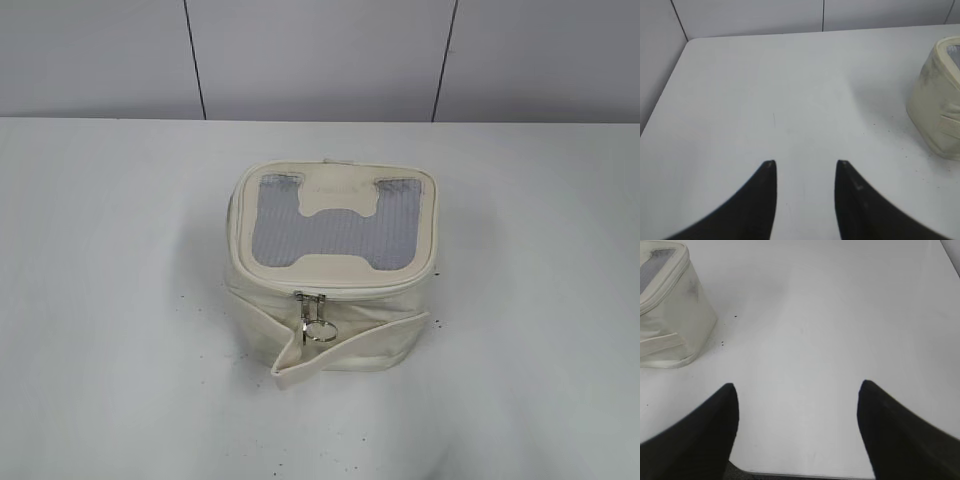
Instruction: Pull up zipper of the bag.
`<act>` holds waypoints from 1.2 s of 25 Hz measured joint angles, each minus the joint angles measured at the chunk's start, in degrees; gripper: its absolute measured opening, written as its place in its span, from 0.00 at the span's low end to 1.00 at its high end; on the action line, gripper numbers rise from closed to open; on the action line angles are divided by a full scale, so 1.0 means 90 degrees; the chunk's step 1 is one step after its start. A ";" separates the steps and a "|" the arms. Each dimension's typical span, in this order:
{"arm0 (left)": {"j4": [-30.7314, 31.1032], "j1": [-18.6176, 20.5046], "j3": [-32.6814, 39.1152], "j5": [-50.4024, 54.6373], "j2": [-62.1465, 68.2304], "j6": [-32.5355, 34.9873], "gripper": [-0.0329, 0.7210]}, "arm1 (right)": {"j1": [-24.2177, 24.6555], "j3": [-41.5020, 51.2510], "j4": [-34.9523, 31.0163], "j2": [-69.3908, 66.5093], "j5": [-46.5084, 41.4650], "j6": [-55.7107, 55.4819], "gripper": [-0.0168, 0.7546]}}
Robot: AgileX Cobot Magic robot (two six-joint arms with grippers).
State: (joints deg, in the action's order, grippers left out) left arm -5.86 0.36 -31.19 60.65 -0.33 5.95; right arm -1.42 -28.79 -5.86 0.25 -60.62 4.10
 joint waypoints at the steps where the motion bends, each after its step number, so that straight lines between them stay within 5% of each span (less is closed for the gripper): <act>1: -0.0007 0.0000 0.0000 0.0000 0.0000 -0.0001 0.44 | 0.0000 0.0000 0.0000 0.0005 0.0006 0.0000 0.77; 30: -0.0007 -0.0040 0.0000 -0.0003 0.0000 -0.0001 0.44 | 0.0000 0.0007 0.0000 0.0005 0.0006 0.0000 0.77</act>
State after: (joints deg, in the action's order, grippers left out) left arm -5.92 0.00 -31.19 60.63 -0.33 5.94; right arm -1.42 -28.73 -5.86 0.29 -60.57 4.10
